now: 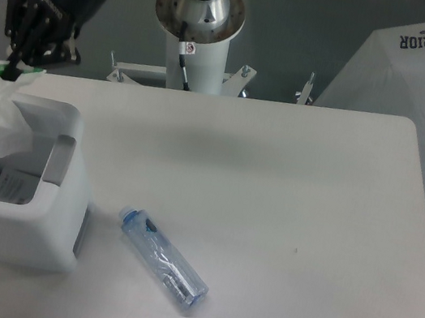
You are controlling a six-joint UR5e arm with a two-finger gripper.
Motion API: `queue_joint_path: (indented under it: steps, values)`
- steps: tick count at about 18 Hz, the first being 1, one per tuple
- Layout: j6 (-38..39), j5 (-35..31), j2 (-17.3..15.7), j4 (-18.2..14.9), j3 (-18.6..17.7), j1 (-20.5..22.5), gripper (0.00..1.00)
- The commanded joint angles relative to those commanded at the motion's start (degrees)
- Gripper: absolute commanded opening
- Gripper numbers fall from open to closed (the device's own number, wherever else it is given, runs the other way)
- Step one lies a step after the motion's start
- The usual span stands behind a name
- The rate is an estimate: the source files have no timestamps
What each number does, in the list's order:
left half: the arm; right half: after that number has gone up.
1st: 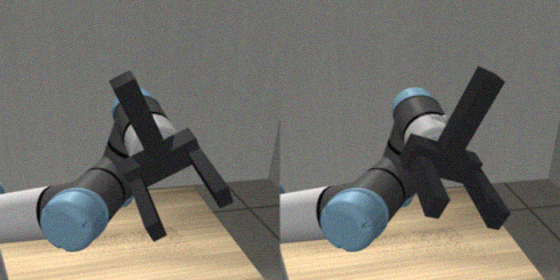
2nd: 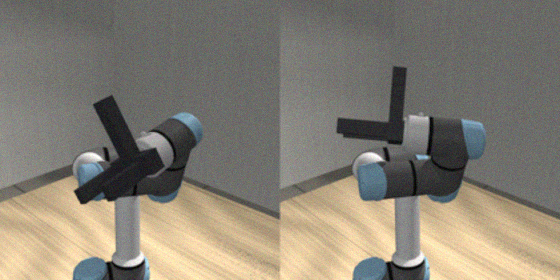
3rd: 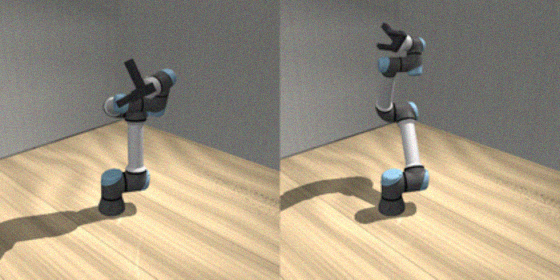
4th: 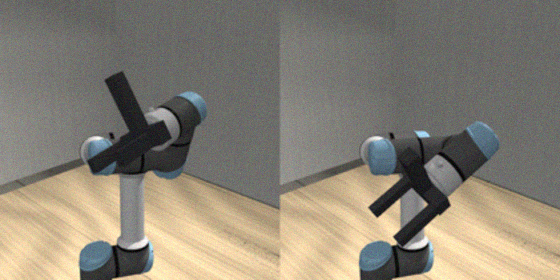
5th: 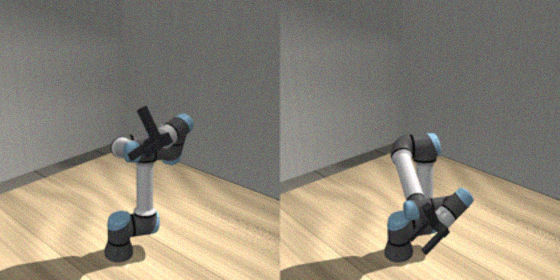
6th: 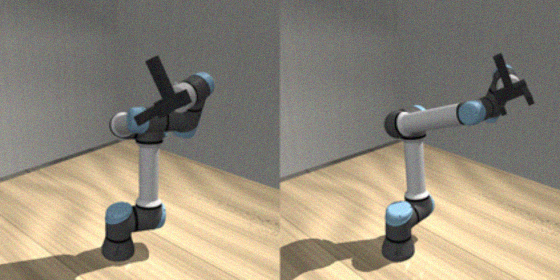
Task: Place the trash in the trash can
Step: 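Carry the held bag over the white trash bin and lower it, then open the gripper to drop the bag into the bin and rise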
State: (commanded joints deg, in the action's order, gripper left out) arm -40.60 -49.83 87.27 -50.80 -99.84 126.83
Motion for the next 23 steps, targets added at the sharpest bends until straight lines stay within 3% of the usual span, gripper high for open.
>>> queue_joint_path:
  steps: [12, 13, 15, 17, 20, 23]
  values:
    - [0.3, -0.2, 3.3, 0.2, 1.2, 0.0, 0.02]
    - [0.2, -0.2, 3.7, 0.3, 1.3, 0.0, 0.12]
    - [0.1, -0.2, 4.1, 0.3, 1.7, 0.0, 0.57]
    - [0.2, -0.2, 4.1, 0.2, 1.9, 0.0, 0.75]
    - [0.8, -0.2, 4.1, 0.8, 2.9, 0.0, 0.90]
    - [0.7, -0.2, 4.1, 0.8, 3.0, 0.0, 0.96]
